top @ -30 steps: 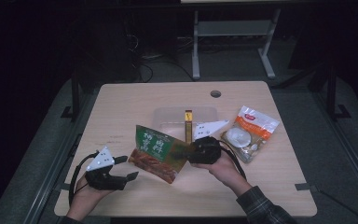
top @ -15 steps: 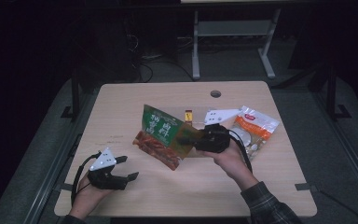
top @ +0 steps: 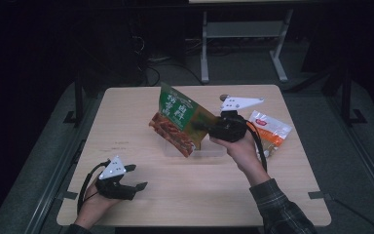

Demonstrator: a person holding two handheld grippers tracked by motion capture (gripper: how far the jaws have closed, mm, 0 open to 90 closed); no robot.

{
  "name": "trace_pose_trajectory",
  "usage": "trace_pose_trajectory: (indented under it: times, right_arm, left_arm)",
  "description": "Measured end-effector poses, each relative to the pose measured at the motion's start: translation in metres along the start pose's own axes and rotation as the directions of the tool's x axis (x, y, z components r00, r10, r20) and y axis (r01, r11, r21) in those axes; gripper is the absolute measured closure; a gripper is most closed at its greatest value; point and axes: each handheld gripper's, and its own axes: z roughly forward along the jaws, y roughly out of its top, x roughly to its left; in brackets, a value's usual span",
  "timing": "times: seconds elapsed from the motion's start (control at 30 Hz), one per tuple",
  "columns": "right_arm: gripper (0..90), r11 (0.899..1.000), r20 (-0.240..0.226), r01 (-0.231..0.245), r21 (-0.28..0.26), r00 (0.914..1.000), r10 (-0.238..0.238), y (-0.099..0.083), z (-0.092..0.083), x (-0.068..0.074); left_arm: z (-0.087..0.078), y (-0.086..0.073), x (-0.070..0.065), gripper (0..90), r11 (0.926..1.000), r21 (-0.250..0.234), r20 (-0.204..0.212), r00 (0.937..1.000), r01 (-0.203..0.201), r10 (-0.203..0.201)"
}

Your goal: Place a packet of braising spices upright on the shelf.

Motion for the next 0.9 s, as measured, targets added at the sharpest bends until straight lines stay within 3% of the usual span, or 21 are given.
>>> trace_pose_trajectory:
  times: [0.43, 0.9]
  right_arm:
    - [90.0, 0.999, 0.126, -0.047, -0.025, 0.9908, 0.05, 0.002, 0.009, -0.02]
    - [90.0, 0.998, 0.158, -0.069, 0.0, 0.985, 0.068, -0.009, 0.022, -0.026]
  left_arm:
    - [0.002, 0.0, 0.001, 23.1, 0.9997, 0.008, 0.003, 0.9997, -0.023, 0.023]
    - [0.004, 0.0, -0.001, 23.1, 0.9993, 0.021, 0.007, 0.9995, -0.032, 0.032]
